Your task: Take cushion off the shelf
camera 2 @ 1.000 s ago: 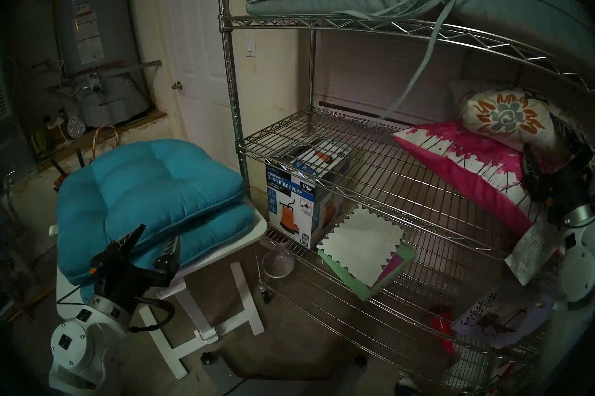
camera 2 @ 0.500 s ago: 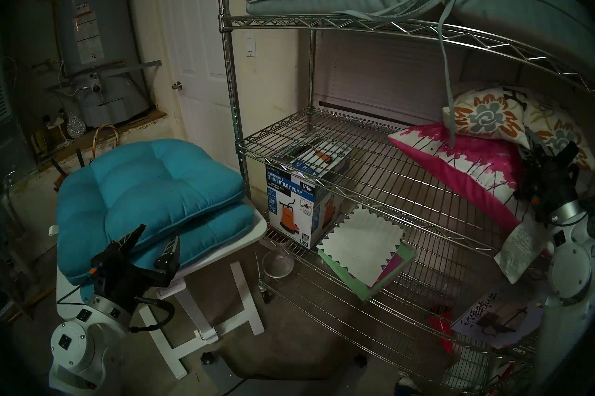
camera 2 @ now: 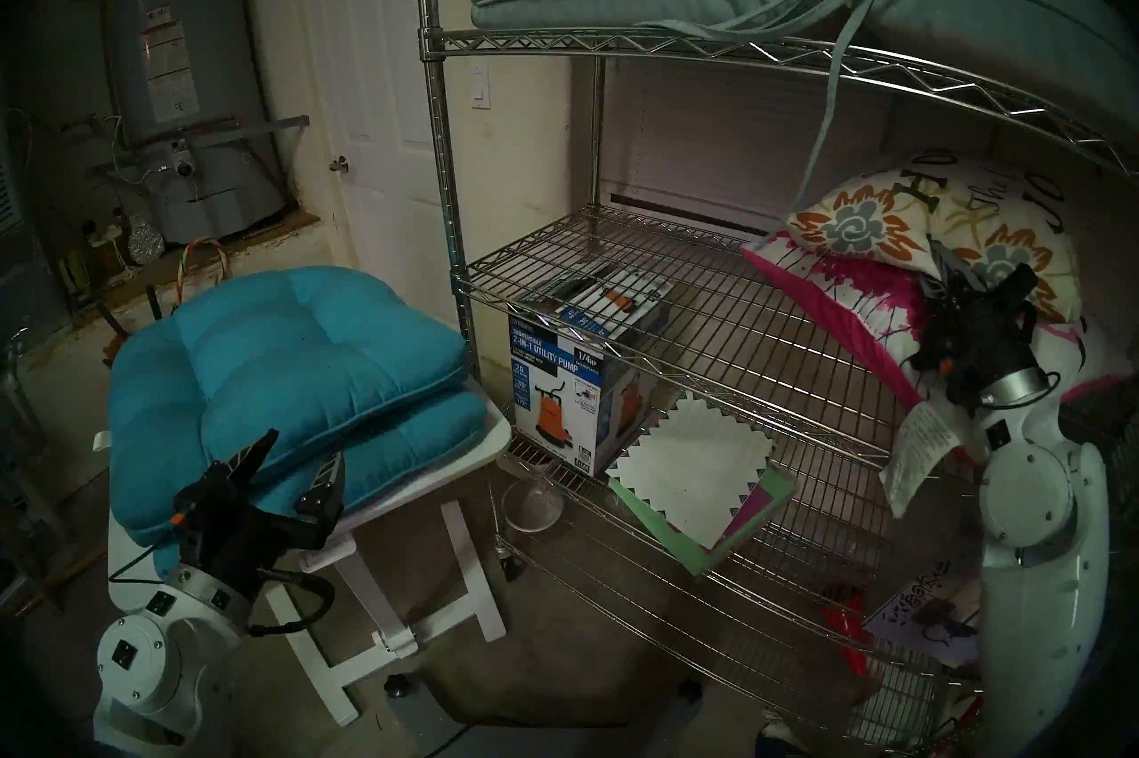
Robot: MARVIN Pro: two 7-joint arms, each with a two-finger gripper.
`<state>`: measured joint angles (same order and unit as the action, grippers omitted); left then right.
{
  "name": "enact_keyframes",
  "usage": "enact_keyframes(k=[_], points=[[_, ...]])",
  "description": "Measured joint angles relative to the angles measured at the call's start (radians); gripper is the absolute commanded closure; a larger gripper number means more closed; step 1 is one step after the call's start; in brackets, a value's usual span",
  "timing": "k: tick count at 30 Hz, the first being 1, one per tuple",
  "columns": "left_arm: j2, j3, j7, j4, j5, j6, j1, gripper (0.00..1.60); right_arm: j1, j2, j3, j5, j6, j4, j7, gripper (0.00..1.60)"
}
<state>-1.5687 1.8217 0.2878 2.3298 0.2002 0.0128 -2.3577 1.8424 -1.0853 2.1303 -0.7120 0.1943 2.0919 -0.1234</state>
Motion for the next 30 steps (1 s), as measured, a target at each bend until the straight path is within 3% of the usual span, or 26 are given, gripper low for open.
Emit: enact_keyframes(k=[14, 30], points=[[0.0, 0.0, 0.0, -0.001, 0.0, 0.0, 0.0, 0.0, -0.139, 0.019, -0.238, 0.007, -0.114, -0.042, 0.046, 1.6], [0.0, 0.0, 0.001, -0.001, 0.0, 0.0, 0.001, 0.0, -0.287, -0.05, -0.521, -0.034, -0.18, -0.082, 0.064, 1.6]])
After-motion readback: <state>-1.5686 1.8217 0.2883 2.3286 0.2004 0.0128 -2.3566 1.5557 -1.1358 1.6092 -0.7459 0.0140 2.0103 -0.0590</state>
